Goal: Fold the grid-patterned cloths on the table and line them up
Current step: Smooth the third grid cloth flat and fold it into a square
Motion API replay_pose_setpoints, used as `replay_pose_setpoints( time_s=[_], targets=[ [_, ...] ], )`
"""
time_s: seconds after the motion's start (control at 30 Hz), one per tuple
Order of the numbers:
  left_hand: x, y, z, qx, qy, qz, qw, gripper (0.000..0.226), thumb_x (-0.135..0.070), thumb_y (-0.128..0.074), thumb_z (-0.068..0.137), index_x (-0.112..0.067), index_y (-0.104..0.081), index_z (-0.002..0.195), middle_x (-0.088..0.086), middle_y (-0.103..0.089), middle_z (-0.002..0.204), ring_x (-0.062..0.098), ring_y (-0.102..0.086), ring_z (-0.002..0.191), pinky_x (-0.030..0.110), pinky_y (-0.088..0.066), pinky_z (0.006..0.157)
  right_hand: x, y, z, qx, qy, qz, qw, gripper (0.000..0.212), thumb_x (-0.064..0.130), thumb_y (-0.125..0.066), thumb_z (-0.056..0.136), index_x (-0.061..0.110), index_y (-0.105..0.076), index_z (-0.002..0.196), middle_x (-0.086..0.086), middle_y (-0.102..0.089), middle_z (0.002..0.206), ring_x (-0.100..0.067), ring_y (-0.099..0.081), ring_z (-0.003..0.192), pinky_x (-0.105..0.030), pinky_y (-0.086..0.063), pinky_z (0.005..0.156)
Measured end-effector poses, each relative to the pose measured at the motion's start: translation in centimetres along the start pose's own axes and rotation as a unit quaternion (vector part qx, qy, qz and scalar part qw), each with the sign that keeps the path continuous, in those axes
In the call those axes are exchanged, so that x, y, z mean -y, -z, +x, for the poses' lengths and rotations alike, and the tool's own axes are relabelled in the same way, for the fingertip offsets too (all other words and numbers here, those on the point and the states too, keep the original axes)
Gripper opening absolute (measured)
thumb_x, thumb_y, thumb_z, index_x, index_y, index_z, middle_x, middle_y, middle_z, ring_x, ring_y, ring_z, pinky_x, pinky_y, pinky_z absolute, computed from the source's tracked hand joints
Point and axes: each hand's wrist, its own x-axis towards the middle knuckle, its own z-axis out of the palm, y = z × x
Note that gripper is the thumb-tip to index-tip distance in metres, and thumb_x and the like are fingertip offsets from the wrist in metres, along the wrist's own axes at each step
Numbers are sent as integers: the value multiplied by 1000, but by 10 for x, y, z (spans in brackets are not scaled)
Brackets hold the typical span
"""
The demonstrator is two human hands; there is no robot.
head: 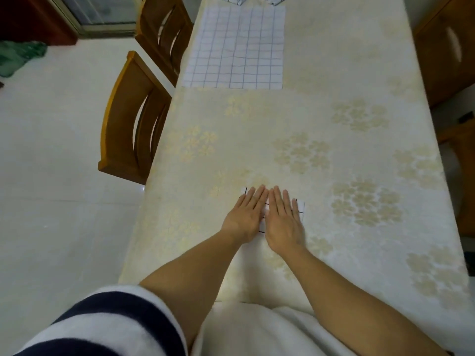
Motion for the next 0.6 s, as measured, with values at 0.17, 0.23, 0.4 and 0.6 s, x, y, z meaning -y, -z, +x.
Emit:
replay_pose_setpoints(
  time_s=[0.17,0.23,0.4,0.6],
  targets=[
    [35,0,-18,24,13,52,998,76,-64,-9,101,-26,26,156,-10,35,160,17,26,152,41,6,126,-39,-2,-16,-13,9,-28,999,66,51,-4,103,17,12,157,0,15,165,-23,14,152,-50,-1,124],
    [50,6,-27,24,30,85,996,84,-72,-5,94,-25,30,154,-10,37,160,16,26,151,41,7,126,-48,-1,-18,-5,3,-28,1000,66,53,0,102,19,18,156,2,21,164,-21,20,151,-50,2,123],
    [66,14,-37,11,40,24,999,102,-86,7,76,-26,22,157,-7,29,164,19,21,153,39,4,126,-57,1,-19,-3,-27,-20,999,69,55,12,99,16,19,155,-2,19,164,-27,19,151,-51,-1,123],
    [26,16,-6,-21,-18,-36,999,78,-63,-29,101,-31,10,161,-10,20,167,23,15,155,39,3,127,-6,10,0,-25,-32,7,999,66,45,-3,101,11,-4,158,-7,-2,166,-31,-3,153,-51,-9,123]
  ],
)
